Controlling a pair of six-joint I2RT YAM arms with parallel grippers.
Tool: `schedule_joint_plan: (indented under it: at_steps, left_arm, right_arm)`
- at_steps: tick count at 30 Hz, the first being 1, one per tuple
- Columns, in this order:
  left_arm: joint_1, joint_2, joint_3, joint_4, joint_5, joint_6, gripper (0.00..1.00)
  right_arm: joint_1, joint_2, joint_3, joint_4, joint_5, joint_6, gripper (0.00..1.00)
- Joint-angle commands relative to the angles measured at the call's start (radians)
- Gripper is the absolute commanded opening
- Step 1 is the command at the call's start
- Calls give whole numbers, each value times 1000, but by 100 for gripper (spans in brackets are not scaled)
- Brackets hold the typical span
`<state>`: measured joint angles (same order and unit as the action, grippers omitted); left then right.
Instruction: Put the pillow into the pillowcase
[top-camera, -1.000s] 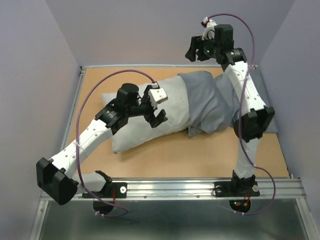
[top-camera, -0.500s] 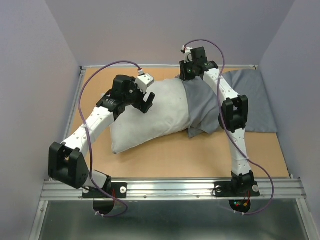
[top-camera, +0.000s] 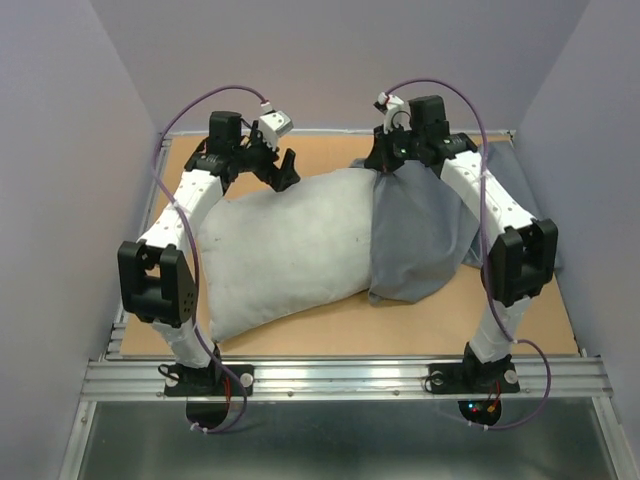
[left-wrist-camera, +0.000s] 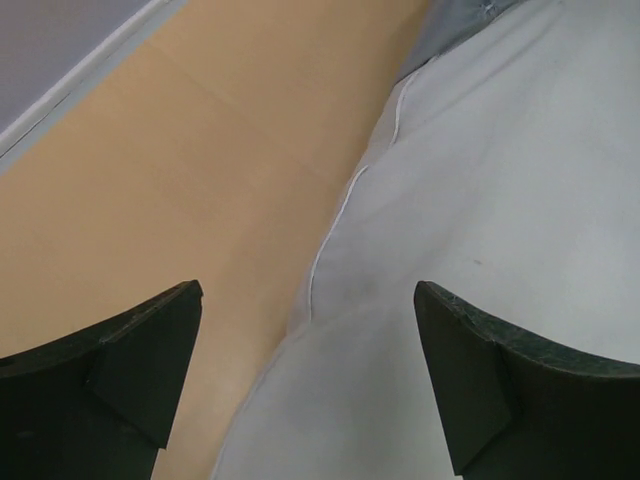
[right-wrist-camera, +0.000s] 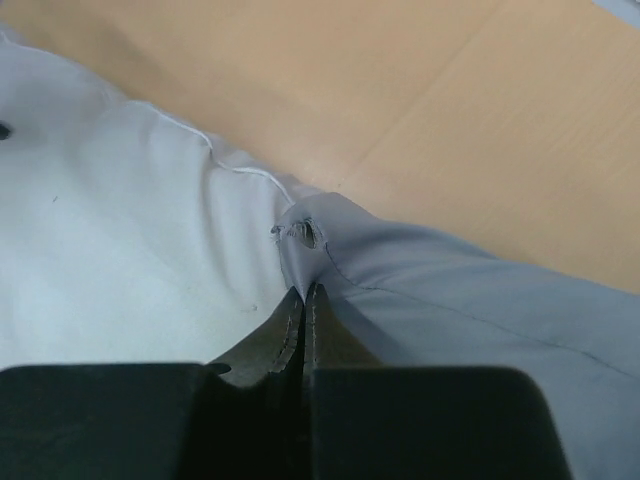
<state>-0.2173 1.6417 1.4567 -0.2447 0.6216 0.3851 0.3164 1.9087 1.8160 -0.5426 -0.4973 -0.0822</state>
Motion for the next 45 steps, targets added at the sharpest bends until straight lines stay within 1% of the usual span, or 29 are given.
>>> schedule_joint_plan:
  at_steps: [1,4,6,7,8,9,10,11,12,13,14,15,17,18,19,20,22,24,28,32,37,40,41,43,45]
  left_arm:
    - [-4,95,103,-176,263,70,99]
    - [-20,133,99,-287,363,127,99]
    - [-39,104,51,-312,388,164,99]
    - [-50,87,9,-314,424,181,99]
    - [-57,67,-10,-311,441,182,97]
    - [-65,35,-27,-309,457,182,90]
    - [-71,21,-41,-309,466,182,78]
    - [-86,11,-53,-311,474,184,38]
    - [-93,-8,-56,-315,469,186,22]
    - [-100,-19,-58,-317,461,183,12]
    - [-112,-31,-56,-318,437,187,6]
    - [-120,-64,-56,-318,420,204,0]
    - [-140,-111,-70,-297,357,219,0]
    - [-169,-161,-78,-282,330,224,0]
    - [-181,-186,-88,-265,305,225,0]
    - [-195,-207,-107,-239,272,228,0]
    - [-232,-258,-121,-217,227,236,0]
    - [-263,-285,-130,-209,205,236,0]
    - [-292,-304,-128,-206,170,241,0]
    - [-323,-315,-134,-202,132,250,0]
    - [-338,-329,-144,-196,110,248,0]
    - [-343,-335,-159,-189,101,248,0]
    - [-346,-336,-160,-189,101,251,0]
    - [-347,-336,-162,-189,96,250,0]
    - [-349,-338,-162,-189,93,248,0]
  right_arm:
    - [12,-127,-70,95,-112,-51,1]
    - [12,-181,-118,96,-110,-60,1]
    - [12,-206,-150,98,-112,-64,1]
    - [13,-229,-162,98,-109,-67,0]
    - [13,-240,-170,98,-106,-68,0]
    - [15,-252,-179,99,-104,-71,0]
    - [15,-261,-199,98,-103,-80,0]
    - [15,-272,-207,98,-101,-80,1]
    - [15,-296,-214,98,-101,-80,1]
    - [15,-309,-228,96,-99,-77,1]
    - [15,-325,-234,96,-95,-71,1]
    - [15,-353,-241,95,-81,-61,16]
    - [15,-382,-251,93,-58,-50,41]
    - [15,-392,-250,92,-29,-42,59]
    - [15,-401,-245,87,-9,-27,63]
    - [15,-401,-225,83,11,-21,65]
    - [15,-389,-201,63,69,-18,66]
    - [15,-373,-161,32,78,-24,68]
    - [15,-343,-129,-17,31,-30,70]
    - [19,-313,-103,-59,-9,-34,70]
    - [36,-313,-118,-120,-49,-71,67]
    - [67,-320,-168,-125,-30,-97,67]
    - [70,-315,-172,-123,-27,-100,66]
    - [79,-300,-172,-123,-6,-100,56]
    - [81,-290,-161,-123,6,-99,44]
